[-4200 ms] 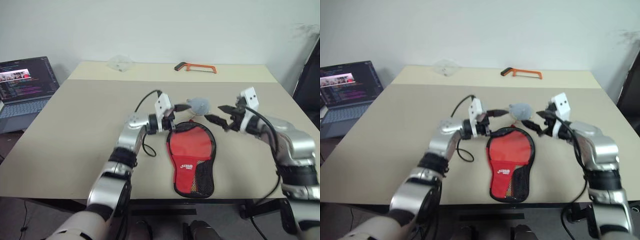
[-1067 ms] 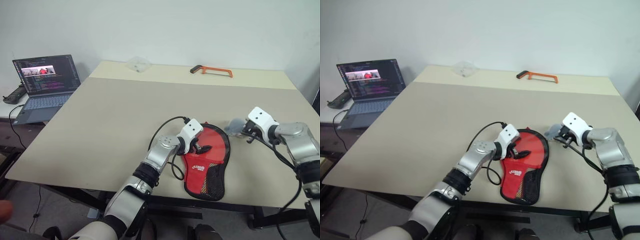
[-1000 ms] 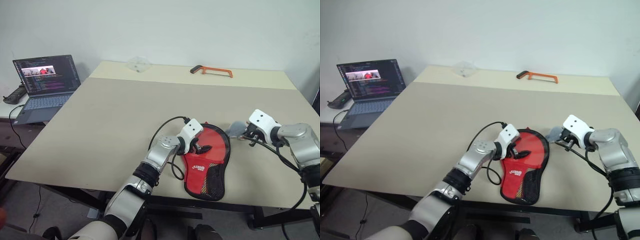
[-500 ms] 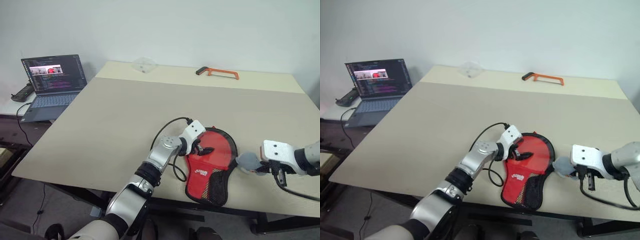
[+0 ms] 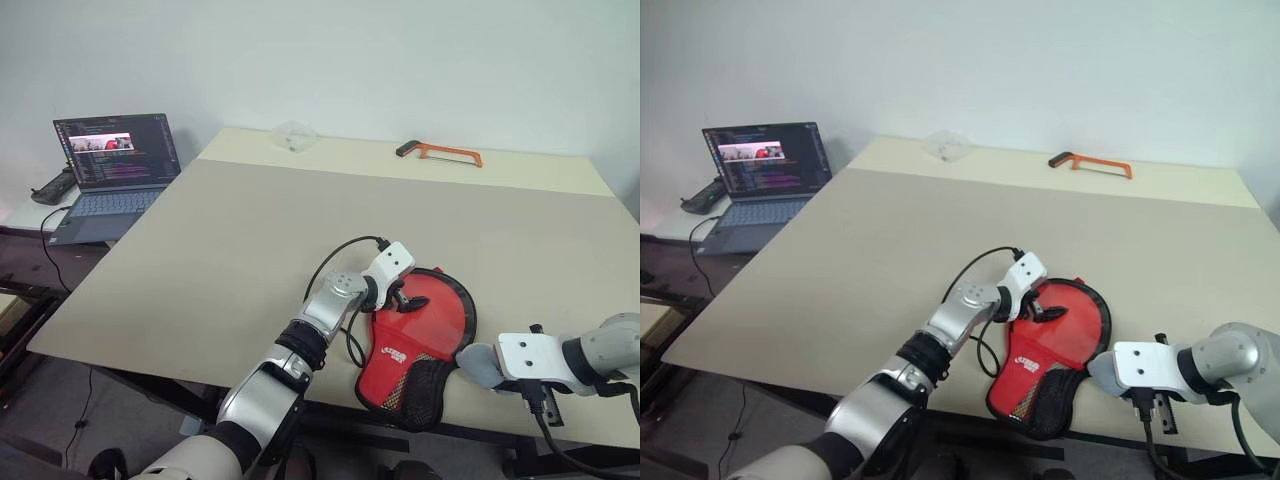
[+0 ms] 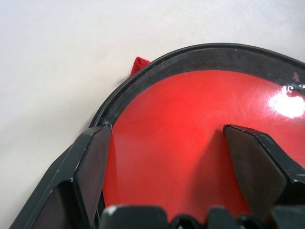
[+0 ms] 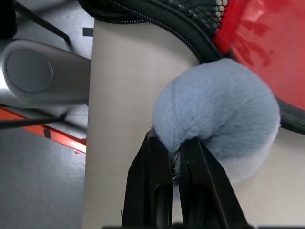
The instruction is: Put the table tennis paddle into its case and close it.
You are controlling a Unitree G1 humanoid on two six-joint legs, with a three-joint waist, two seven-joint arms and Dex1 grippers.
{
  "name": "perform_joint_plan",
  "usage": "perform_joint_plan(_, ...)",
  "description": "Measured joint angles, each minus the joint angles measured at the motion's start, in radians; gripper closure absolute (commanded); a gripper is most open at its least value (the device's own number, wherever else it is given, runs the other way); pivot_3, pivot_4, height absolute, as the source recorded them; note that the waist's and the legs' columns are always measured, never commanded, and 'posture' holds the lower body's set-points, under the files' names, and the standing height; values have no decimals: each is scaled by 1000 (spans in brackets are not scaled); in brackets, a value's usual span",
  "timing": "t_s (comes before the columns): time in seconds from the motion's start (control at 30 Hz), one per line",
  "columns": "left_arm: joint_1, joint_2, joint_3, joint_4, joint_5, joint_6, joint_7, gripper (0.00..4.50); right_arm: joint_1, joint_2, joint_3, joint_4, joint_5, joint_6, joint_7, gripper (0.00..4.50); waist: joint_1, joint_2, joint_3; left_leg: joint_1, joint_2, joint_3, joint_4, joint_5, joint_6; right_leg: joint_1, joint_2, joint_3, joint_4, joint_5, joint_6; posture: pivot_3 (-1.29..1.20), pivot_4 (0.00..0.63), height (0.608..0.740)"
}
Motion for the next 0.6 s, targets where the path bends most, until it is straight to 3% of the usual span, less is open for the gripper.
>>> perform_joint_plan(0.2,6,3,0,6,6,0,14,408,-17,10,4,29,-3,-8,-4,4495,-7,-3,-2,10,1,0,0,0,0,4,0,0,0,-2,-3,0,150,740)
perform_joint_plan(0.6,0,4,0,11,6,-5,12,408,5,9,-12,-44,66,5,20,4495,-7,-2,-3,10,1,-1,-2,-3,-2,8,0,-1,0,-6,-3,0,150,740)
